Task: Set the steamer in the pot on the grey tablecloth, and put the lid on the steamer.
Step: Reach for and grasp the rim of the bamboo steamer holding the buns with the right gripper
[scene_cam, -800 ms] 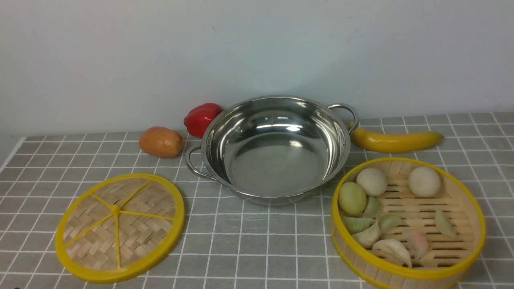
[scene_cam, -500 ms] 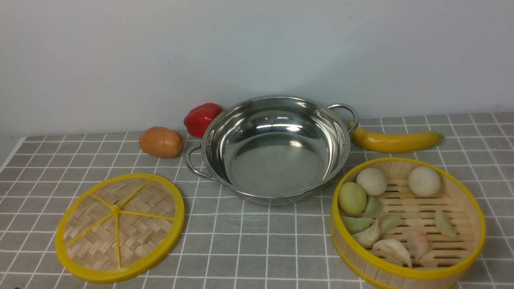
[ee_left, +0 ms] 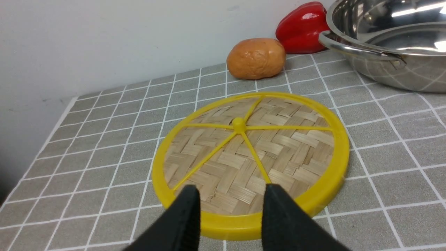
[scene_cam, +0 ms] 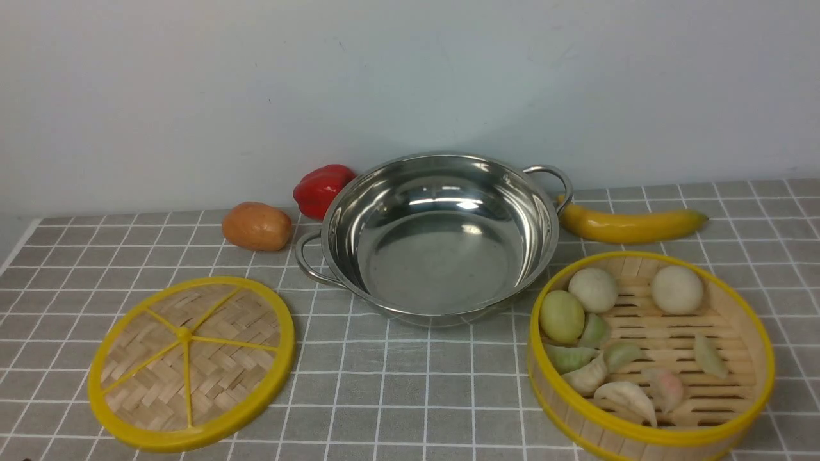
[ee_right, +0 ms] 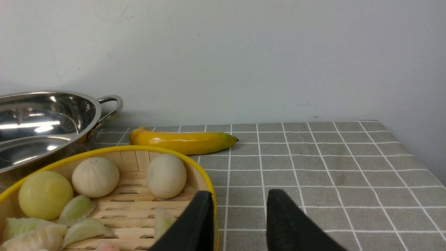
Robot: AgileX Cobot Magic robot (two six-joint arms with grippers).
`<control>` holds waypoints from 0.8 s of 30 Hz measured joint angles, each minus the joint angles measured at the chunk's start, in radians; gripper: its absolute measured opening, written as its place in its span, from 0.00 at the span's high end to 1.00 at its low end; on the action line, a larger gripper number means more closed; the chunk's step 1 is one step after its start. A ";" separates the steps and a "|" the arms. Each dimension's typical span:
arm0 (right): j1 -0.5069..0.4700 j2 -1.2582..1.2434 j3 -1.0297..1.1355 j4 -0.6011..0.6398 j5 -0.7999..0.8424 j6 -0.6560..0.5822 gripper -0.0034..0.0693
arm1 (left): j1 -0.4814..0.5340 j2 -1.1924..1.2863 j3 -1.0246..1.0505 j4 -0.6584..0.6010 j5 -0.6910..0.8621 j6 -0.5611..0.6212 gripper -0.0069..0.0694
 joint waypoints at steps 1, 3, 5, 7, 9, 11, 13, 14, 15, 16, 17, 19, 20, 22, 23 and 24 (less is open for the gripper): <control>0.000 0.000 0.000 0.004 0.000 0.000 0.62 | 0.000 0.000 0.000 0.000 0.000 0.000 0.59; 0.000 0.000 0.000 0.026 -0.001 0.008 0.62 | 0.000 0.000 0.000 0.000 0.000 0.000 0.59; 0.000 0.000 0.000 0.106 -0.009 0.046 0.62 | 0.000 0.000 0.000 -0.041 0.000 -0.016 0.59; 0.000 0.000 0.000 0.172 -0.017 0.087 0.62 | 0.000 0.000 0.000 -0.107 0.000 -0.047 0.59; 0.000 0.000 0.000 0.292 -0.023 0.146 0.62 | 0.000 0.000 0.000 -0.245 0.000 -0.115 0.59; 0.000 0.000 0.000 0.459 -0.026 0.238 0.62 | 0.000 0.000 0.000 -0.510 0.007 -0.221 0.59; 0.000 0.000 0.000 0.576 -0.027 0.286 0.62 | 0.000 0.000 0.000 -0.657 0.007 -0.252 0.59; 0.000 0.000 0.000 0.612 -0.027 0.293 0.62 | 0.000 0.000 0.000 -0.725 0.007 -0.259 0.59; 0.000 0.000 0.000 0.650 -0.028 0.303 0.62 | 0.000 0.000 0.000 -0.784 0.006 -0.266 0.59; 0.000 0.000 0.000 0.661 -0.029 0.307 0.62 | 0.000 0.000 0.000 -0.794 0.006 -0.265 0.59; 0.000 0.000 0.000 0.687 -0.039 0.313 0.62 | 0.000 0.000 0.000 -0.853 0.001 -0.265 0.59; 0.000 0.000 0.000 0.711 -0.067 0.315 0.62 | 0.000 0.000 0.000 -0.897 -0.021 -0.263 0.59; 0.000 0.000 0.000 0.712 -0.075 0.315 0.62 | 0.000 0.000 0.000 -0.906 -0.030 -0.260 0.59; 0.000 0.000 0.000 0.731 -0.090 0.312 0.62 | 0.000 0.000 0.000 -0.914 -0.048 -0.252 0.59; 0.002 0.000 0.001 0.754 -0.103 0.312 0.62 | 0.000 0.000 0.000 -0.915 -0.059 -0.247 0.59; 0.003 0.000 0.001 0.779 -0.120 0.312 0.62 | 0.000 0.000 0.000 -0.916 -0.071 -0.246 0.59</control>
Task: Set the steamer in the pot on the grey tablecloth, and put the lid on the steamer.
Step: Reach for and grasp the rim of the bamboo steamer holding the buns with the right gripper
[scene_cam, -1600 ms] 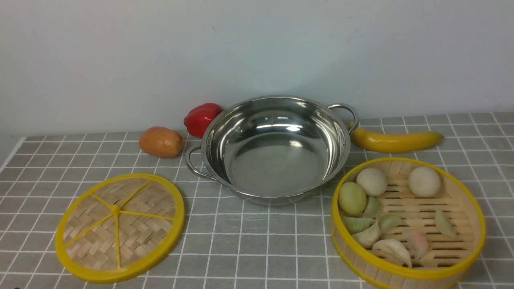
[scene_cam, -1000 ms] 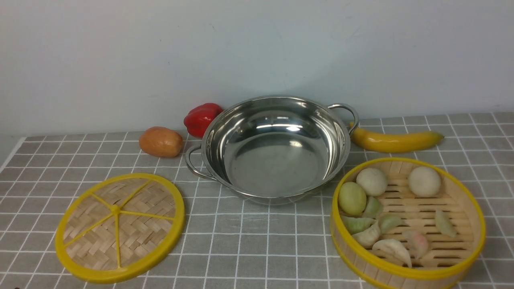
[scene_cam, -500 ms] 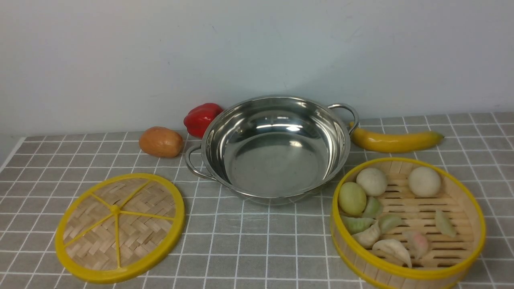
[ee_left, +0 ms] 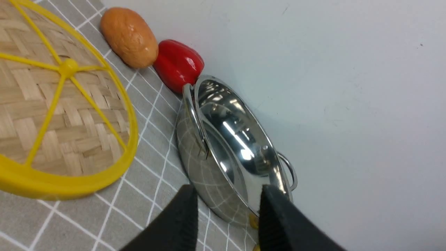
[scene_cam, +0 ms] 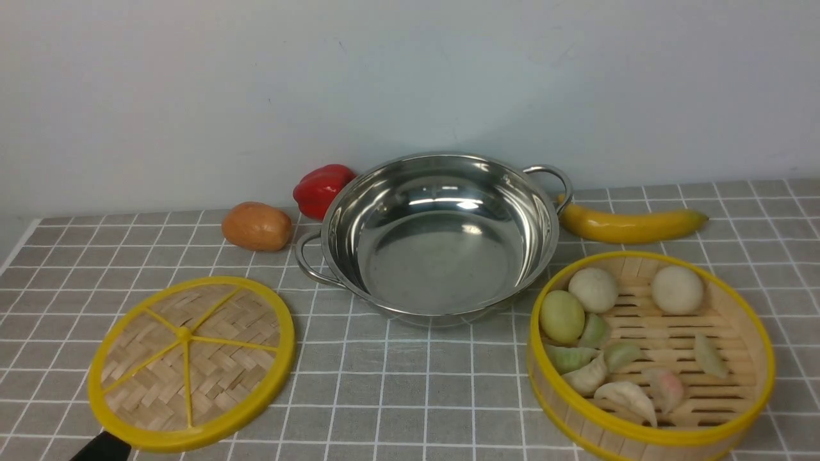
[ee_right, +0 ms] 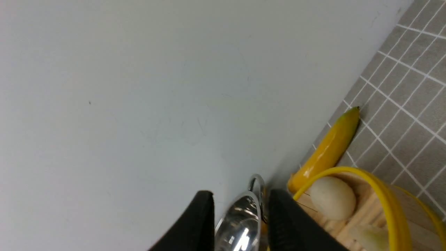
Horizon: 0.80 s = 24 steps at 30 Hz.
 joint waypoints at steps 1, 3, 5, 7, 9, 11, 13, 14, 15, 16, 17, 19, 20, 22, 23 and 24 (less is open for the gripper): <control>0.002 0.000 0.000 0.026 -0.023 -0.002 0.62 | 0.000 0.000 0.000 -0.001 -0.012 0.001 0.59; 0.014 0.001 -0.026 0.069 -0.099 -0.021 0.62 | 0.000 0.000 0.000 -0.013 -0.054 0.003 0.59; 0.023 0.001 -0.067 0.069 -0.165 -0.054 0.62 | 0.000 0.000 0.000 -0.032 -0.081 0.004 0.59; 0.049 0.005 -0.190 -0.040 -0.307 -0.184 0.62 | 0.000 0.000 -0.013 -0.099 -0.166 0.008 0.59; 0.068 0.029 -0.280 -0.160 -0.331 -0.280 0.62 | 0.000 0.000 -0.049 -0.112 -0.226 0.035 0.59; 0.094 0.098 -0.422 -0.328 -0.241 -0.381 0.62 | 0.000 0.001 -0.110 -0.072 -0.308 0.119 0.59; 0.106 0.152 -0.481 -0.399 -0.166 -0.399 0.62 | 0.000 0.002 -0.155 -0.034 -0.338 0.180 0.59; 0.112 0.228 -0.560 -0.460 -0.034 -0.405 0.62 | 0.000 0.007 -0.210 0.029 -0.351 0.254 0.59; 0.117 0.304 -0.623 -0.496 0.096 -0.402 0.62 | 0.000 0.021 -0.266 0.089 -0.345 0.323 0.59; 0.117 0.374 -0.673 -0.520 0.208 -0.390 0.62 | 0.000 0.036 -0.297 0.117 -0.330 0.357 0.59; 0.117 0.431 -0.710 -0.533 0.297 -0.379 0.62 | 0.000 0.057 -0.326 0.141 -0.308 0.385 0.59; 0.117 0.520 -0.762 -0.548 0.422 -0.359 0.62 | 0.000 0.098 -0.365 0.169 -0.261 0.422 0.59; 0.117 0.659 -0.834 -0.560 0.582 -0.334 0.62 | 0.000 0.183 -0.411 0.207 -0.160 0.461 0.59; 0.117 0.809 -0.882 -0.575 0.707 -0.332 0.62 | 0.000 0.291 -0.449 0.257 -0.045 0.478 0.59; 0.117 0.880 -0.902 -0.583 0.742 -0.332 0.62 | 0.000 0.356 -0.465 0.282 0.019 0.480 0.59; 0.117 0.950 -0.917 -0.596 0.763 -0.332 0.62 | 0.000 0.423 -0.482 0.307 0.082 0.479 0.59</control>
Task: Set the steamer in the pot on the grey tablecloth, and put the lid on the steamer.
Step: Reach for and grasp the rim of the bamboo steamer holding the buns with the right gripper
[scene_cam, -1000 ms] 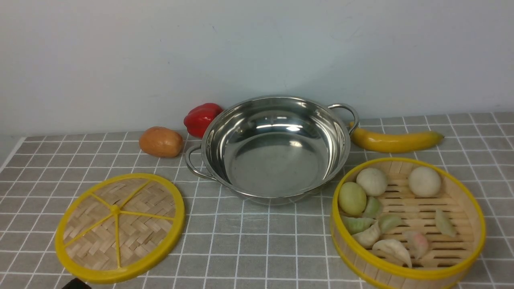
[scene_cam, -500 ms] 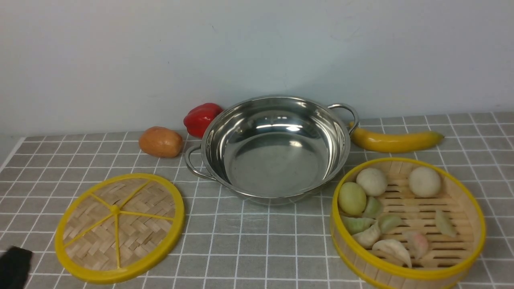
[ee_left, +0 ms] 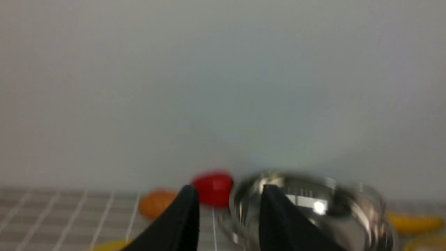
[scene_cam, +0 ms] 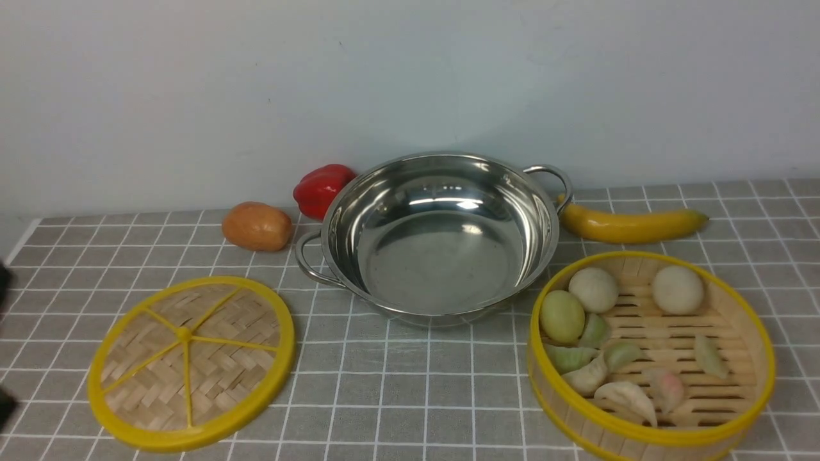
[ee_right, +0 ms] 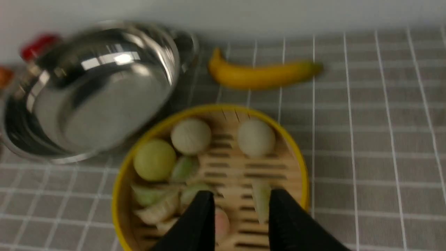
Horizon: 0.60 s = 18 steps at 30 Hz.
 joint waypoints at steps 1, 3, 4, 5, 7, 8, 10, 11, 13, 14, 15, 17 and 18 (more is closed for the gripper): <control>0.000 0.082 -0.014 -0.017 0.008 -0.002 0.62 | 0.000 0.096 -0.022 0.029 0.078 -0.013 0.59; 0.000 0.147 -0.023 -0.032 0.008 -0.003 0.62 | 0.000 0.177 -0.046 0.058 0.125 -0.036 0.59; 0.000 0.196 -0.028 -0.042 0.006 -0.004 0.62 | 0.000 0.217 -0.059 0.073 0.159 -0.050 0.59; 0.000 0.287 -0.033 -0.056 0.001 -0.005 0.62 | 0.000 0.320 -0.099 0.119 0.222 -0.091 0.59; -0.002 0.390 -0.036 -0.060 -0.003 -0.010 0.62 | 0.000 0.428 -0.151 0.193 0.287 -0.142 0.59; -0.005 0.399 -0.036 -0.060 -0.005 -0.011 0.62 | 0.000 0.451 -0.156 0.201 0.302 -0.153 0.59; -0.021 0.514 -0.037 -0.054 -0.028 -0.025 0.62 | 0.000 0.584 -0.224 0.323 0.388 -0.225 0.59; -0.025 0.540 -0.037 -0.054 -0.037 -0.030 0.62 | 0.000 0.620 -0.238 0.350 0.407 -0.246 0.59; -0.036 0.585 -0.037 -0.053 -0.058 -0.035 0.62 | 0.000 0.697 -0.280 0.433 0.447 -0.287 0.59; -0.036 0.589 -0.037 -0.053 -0.059 -0.036 0.62 | 0.000 0.704 -0.284 0.440 0.447 -0.290 0.59; -0.040 0.610 -0.037 -0.053 -0.075 -0.037 0.62 | 0.000 0.753 -0.315 0.499 0.470 -0.315 0.59; -0.041 0.626 -0.037 -0.053 -0.086 -0.037 0.62 | 0.000 0.787 -0.337 0.549 0.476 -0.330 0.59; -0.041 0.628 -0.037 -0.051 -0.091 -0.037 0.62 | 0.000 0.797 -0.343 0.560 0.476 -0.336 0.59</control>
